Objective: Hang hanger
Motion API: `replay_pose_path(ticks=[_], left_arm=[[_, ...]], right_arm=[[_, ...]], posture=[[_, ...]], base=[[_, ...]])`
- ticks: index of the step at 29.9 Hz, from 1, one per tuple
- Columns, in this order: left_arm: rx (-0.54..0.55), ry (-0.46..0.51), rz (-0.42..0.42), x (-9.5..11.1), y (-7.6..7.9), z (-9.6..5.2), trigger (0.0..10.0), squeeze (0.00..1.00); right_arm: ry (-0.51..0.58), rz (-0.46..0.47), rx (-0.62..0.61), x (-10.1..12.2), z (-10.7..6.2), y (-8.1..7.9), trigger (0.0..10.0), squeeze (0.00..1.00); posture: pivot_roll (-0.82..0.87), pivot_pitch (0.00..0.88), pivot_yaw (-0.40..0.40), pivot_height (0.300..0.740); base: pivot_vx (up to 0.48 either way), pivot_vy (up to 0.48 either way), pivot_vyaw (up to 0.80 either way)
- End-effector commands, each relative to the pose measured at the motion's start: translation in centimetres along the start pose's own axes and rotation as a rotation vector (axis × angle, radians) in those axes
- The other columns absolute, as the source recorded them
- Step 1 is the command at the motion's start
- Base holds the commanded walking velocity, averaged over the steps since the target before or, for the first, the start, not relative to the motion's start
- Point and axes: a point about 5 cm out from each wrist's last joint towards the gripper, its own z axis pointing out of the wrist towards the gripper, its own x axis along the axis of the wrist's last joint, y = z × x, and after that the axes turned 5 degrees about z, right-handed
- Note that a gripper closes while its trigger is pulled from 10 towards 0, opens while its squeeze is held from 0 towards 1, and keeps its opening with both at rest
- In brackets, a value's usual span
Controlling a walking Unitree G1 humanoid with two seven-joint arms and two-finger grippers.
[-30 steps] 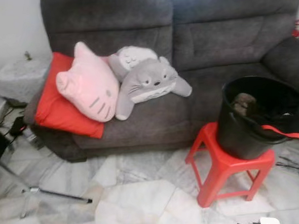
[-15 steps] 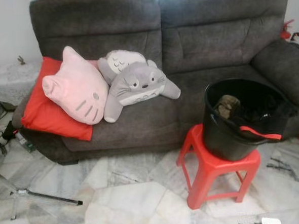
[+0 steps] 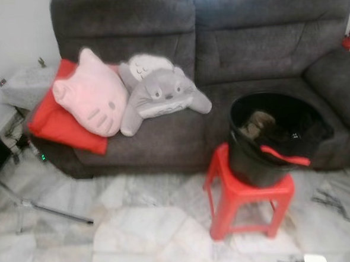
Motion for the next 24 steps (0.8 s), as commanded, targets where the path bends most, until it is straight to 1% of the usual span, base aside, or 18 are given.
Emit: replay_pose_path(ticks=[1, 2, 3, 4, 5, 7, 11, 12, 14, 17, 18, 21, 24], left_arm=[[-0.016, -0.003, 0.018, -0.1, 0.5, 0.0, 10.0, 0.00], [-0.016, -0.010, -0.003, -0.4, 0.7, 0.0, 10.0, 0.00], [-0.020, -0.021, -0.026, -0.8, 1.1, -0.1, 10.0, 0.00], [-0.023, -0.021, -0.032, -0.7, 1.5, -0.1, 10.0, 0.00], [-0.023, -0.021, -0.032, -0.7, 1.5, -0.1, 10.0, 0.00], [-0.037, -0.017, -0.041, -0.4, 2.8, 0.0, 10.0, 0.00], [-0.046, -0.016, -0.039, -0.4, 3.4, -0.1, 10.0, 0.00], [-0.062, -0.007, -0.035, -0.4, 4.2, -0.1, 10.0, 0.00], [-0.081, 0.005, -0.039, -0.4, 5.1, -0.2, 10.0, 0.00], [-0.107, 0.010, -0.018, -0.4, 5.8, -0.3, 10.0, 0.00], [-0.118, 0.012, 0.003, -0.4, 6.1, -0.4, 10.0, 0.00], [-0.135, 0.030, 0.041, 0.0, 6.2, -0.3, 10.0, 0.00], [-0.123, 0.068, 0.031, 1.0, 5.5, -0.1, 10.0, 0.00]], right_arm=[[-0.015, 0.005, -0.016, -0.5, -0.2, 0.5, 10.0, 0.00], [-0.013, -0.010, -0.025, -0.5, -0.3, 0.8, 10.0, 0.00], [-0.012, -0.025, -0.040, -0.5, -0.4, 1.3, 10.0, 0.00], [-0.012, -0.026, -0.045, -0.6, -0.5, 1.4, 10.0, 0.00], [-0.012, -0.026, -0.045, -0.6, -0.5, 1.4, 10.0, 0.00], [-0.012, -0.031, -0.048, -0.7, -0.6, 1.9, 10.0, 0.00], [-0.014, -0.044, -0.053, -0.7, -0.7, 2.3, 10.0, 0.00], [-0.015, -0.060, -0.061, -0.7, -0.9, 2.7, 10.0, 0.00], [-0.011, -0.075, -0.075, -0.6, -1.0, 3.3, 10.0, 0.00], [-0.007, -0.089, -0.082, -0.5, -1.2, 3.6, 10.0, 0.00], [-0.007, -0.099, -0.084, -0.5, -1.2, 3.7, 10.0, 0.00], [0.004, -0.064, -0.092, -0.5, -1.2, 3.7, 10.0, 0.00], [0.021, -0.024, -0.097, -0.3, -1.1, 3.5, 10.0, 0.00]], posture=[[-0.03, 0.000, 0.022, 0.740], [-0.05, 0.000, -0.022, 0.740], [-0.05, 0.000, -0.029, 0.740], [-0.05, 0.000, -0.034, 0.740], [-0.05, 0.000, -0.034, 0.740], [-0.05, 0.000, -0.048, 0.740], [-0.06, 0.000, -0.056, 0.740], [-0.07, 0.000, -0.062, 0.740], [-0.10, 0.000, -0.059, 0.740], [-0.11, 0.000, -0.041, 0.740], [-0.11, 0.000, -0.034, 0.740], [-0.09, 0.000, -0.012, 0.740], [-0.11, 0.000, -0.009, 0.740]], base=[[0.000, -0.285, 0.00], [0.000, 0.000, 0.00], [0.000, 0.000, 0.00], [0.000, 0.000, 0.00], [0.000, 0.000, 0.00], [0.000, 0.000, 0.00], [0.000, 0.000, 0.00], [0.000, 0.000, 0.00], [0.000, 0.000, 0.00], [0.000, 0.000, 0.00], [0.000, 0.000, 0.00], [0.000, 0.000, 0.00], [0.000, 0.000, 0.00]])
